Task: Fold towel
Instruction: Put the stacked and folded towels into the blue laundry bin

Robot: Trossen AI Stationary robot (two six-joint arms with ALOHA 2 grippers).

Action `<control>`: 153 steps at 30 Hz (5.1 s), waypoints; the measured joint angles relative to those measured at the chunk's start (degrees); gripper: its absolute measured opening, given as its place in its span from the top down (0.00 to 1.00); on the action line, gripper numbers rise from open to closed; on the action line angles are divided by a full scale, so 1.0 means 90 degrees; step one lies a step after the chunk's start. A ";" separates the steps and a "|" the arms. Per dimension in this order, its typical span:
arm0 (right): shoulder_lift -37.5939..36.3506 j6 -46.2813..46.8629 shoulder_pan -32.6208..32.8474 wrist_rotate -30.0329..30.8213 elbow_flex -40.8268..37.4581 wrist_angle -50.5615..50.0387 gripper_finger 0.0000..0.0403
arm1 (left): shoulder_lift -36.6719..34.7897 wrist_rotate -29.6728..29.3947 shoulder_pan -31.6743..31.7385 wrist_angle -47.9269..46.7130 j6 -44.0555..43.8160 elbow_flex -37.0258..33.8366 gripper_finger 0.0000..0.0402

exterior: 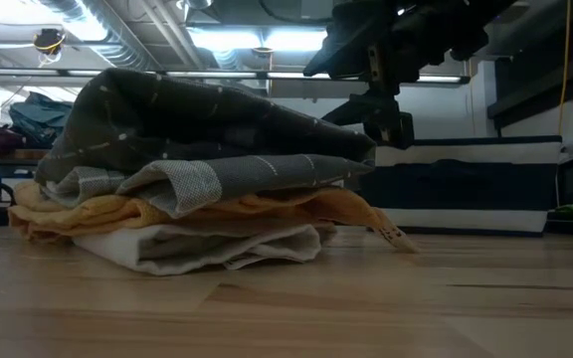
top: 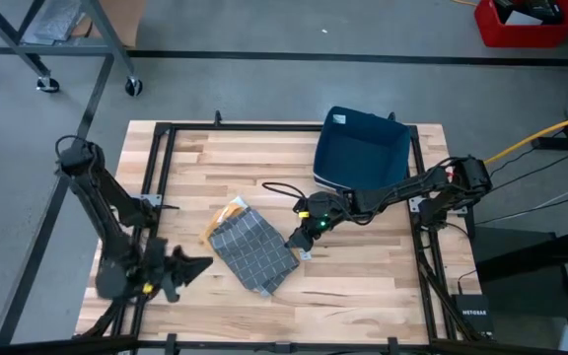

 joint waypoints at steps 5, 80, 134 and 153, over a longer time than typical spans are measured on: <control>0.0000 -0.0005 0.0000 0.0000 0.0000 0.0000 0.44 | -0.0214 0.2427 0.1378 -0.0164 0.0592 0.0340 0.99; 0.0000 -0.0483 0.0000 -0.0720 -0.0005 -0.0719 0.44 | 0.2166 0.8003 0.4975 -1.0227 -0.2263 0.2075 0.98; -0.1033 0.0628 0.0421 0.1045 -0.0306 -0.2390 0.44 | -0.0168 0.9224 0.6637 -0.8924 -0.1320 0.0559 0.57; 0.0034 0.1908 0.0420 0.1188 -0.0304 -0.0212 0.44 | -0.0192 0.9676 0.6971 -0.6448 -0.1442 -0.0657 0.58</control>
